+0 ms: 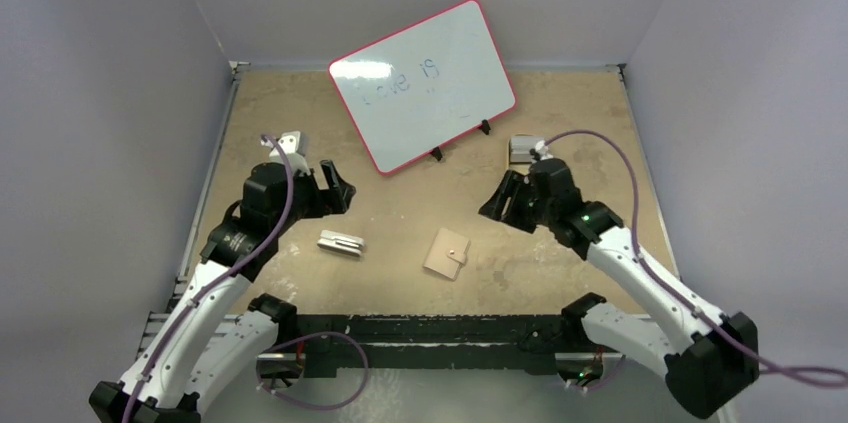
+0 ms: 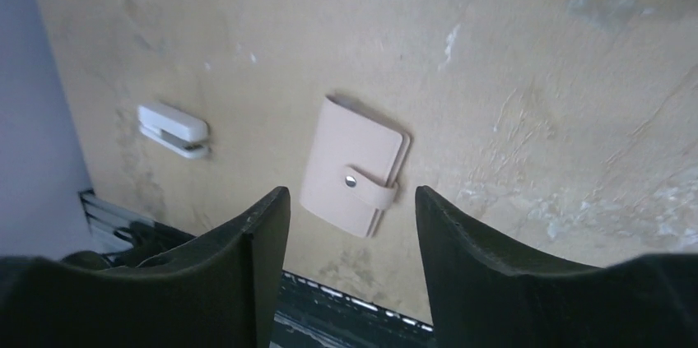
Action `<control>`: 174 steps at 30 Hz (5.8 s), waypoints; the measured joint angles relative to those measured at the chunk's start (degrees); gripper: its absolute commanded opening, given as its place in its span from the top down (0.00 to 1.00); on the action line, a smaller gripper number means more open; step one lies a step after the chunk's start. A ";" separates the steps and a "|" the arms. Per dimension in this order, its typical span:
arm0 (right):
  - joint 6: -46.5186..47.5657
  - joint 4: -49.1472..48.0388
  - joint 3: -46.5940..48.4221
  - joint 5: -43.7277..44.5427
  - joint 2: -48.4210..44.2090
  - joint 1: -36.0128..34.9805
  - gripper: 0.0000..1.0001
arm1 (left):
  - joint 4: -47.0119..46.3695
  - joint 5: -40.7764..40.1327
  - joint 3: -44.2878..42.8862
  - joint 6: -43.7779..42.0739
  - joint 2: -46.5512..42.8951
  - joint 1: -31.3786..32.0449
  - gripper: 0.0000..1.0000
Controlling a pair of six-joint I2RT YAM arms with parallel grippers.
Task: Put the credit cards into the card holder
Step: Pick up the card holder from the center of the board, then open the card holder at the center of the board.
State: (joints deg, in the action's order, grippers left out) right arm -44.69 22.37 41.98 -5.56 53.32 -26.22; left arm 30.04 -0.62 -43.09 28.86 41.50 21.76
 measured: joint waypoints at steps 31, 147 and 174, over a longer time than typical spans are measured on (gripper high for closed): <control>-10.34 6.10 14.86 22.45 40.57 -31.95 0.59 | -0.48 -5.84 0.20 -0.17 -2.84 0.00 0.16; 10.75 -31.76 -0.70 24.98 3.19 -30.99 1.00 | -39.41 24.63 13.68 25.07 18.93 7.96 1.00; -1.60 -22.82 5.73 17.22 30.14 -30.36 0.54 | -34.62 15.02 13.68 19.76 26.27 11.37 1.00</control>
State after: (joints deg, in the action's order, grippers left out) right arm -46.28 -0.45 47.70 11.66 83.46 -56.58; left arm -4.58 14.39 -29.41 48.62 67.77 33.12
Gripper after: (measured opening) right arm 0.467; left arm 0.020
